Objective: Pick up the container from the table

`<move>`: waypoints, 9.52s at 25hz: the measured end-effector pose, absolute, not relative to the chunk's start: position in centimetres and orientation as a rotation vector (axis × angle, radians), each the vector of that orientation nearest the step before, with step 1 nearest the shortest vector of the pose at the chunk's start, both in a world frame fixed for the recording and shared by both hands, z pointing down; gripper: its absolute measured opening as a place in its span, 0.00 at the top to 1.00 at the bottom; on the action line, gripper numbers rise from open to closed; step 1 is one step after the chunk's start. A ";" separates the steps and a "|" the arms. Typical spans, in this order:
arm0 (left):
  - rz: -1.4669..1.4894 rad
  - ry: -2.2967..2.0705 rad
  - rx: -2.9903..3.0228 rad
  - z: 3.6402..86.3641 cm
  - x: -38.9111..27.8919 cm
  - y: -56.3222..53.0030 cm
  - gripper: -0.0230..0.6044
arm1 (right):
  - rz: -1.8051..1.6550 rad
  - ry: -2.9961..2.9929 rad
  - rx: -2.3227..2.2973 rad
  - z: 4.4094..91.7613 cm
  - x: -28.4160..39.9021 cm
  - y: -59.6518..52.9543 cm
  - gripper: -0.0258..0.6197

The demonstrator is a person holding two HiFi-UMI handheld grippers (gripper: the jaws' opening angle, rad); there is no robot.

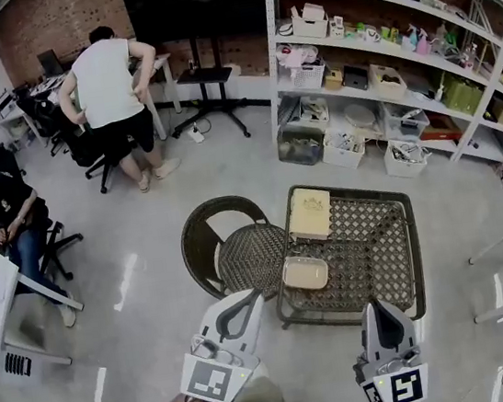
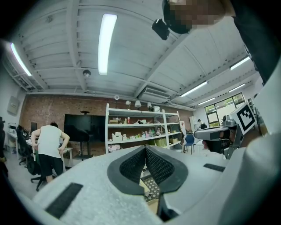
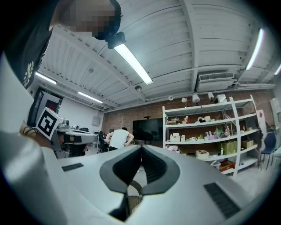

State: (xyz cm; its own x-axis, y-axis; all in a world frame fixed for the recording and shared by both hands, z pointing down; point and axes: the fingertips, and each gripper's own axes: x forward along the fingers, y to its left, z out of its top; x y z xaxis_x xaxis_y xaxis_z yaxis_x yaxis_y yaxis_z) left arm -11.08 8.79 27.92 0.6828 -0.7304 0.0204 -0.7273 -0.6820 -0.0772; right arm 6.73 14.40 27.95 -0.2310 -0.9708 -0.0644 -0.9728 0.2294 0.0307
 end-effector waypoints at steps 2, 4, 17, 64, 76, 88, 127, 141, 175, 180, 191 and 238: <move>-0.070 1.213 -2.835 27.8 -11.4 7.9 0.95 | 0.103 2.426 -1.943 27.6 6.4 13.5 0.94; -0.064 1.196 -2.848 27.8 -11.7 7.0 0.95 | 0.103 2.421 -1.953 27.4 5.9 12.7 0.94; -0.011 1.131 -2.952 28.2 -13.4 0.5 0.95 | 0.061 2.396 -2.042 26.6 2.7 8.1 0.94; -0.346 1.386 -2.983 40.5 -1.6 -11.7 0.95 | -0.307 2.587 -1.793 38.7 15.9 -7.2 0.94; -0.404 1.269 -3.106 45.7 -0.9 -13.8 0.95 | -0.451 2.557 -1.951 43.5 15.1 -8.7 0.94; -0.525 1.277 -3.232 51.7 -1.9 -14.5 0.95 | -0.626 2.568 -2.011 49.3 13.8 -8.9 0.86; -1.022 1.427 -3.320 69.2 -5.0 -12.6 0.84 | -1.227 2.511 -1.999 67.2 15.2 -6.7 0.81; -1.149 1.406 -3.345 73.5 -4.4 -12.5 0.83 | -1.409 2.488 -1.999 73.4 15.8 -6.3 0.81; -1.258 1.331 -3.382 78.0 -2.5 -11.4 0.82 | -1.741 2.277 -1.743 79.9 13.9 -6.0 0.84; -1.278 1.334 -3.378 78.3 -2.8 -11.5 0.81 | -1.754 2.273 -1.749 79.8 13.7 -6.1 0.88; -1.187 1.247 -3.637 79.0 -2.1 -11.2 0.85 | -1.756 2.238 -1.763 79.8 13.7 -6.0 0.89; -0.867 1.164 -3.583 60.8 -0.7 -9.6 0.91 | -1.404 2.342 -1.783 61.8 14.6 -4.2 0.91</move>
State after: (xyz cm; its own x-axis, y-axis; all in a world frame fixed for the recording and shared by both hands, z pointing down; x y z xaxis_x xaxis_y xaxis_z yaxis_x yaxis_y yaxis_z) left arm -0.72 -9.57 60.80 0.7534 -0.3396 0.5631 -0.6368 -0.5906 0.4957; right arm 14.56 -4.21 61.80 -0.3971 -0.7311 0.5548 -0.8338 0.0347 -0.5510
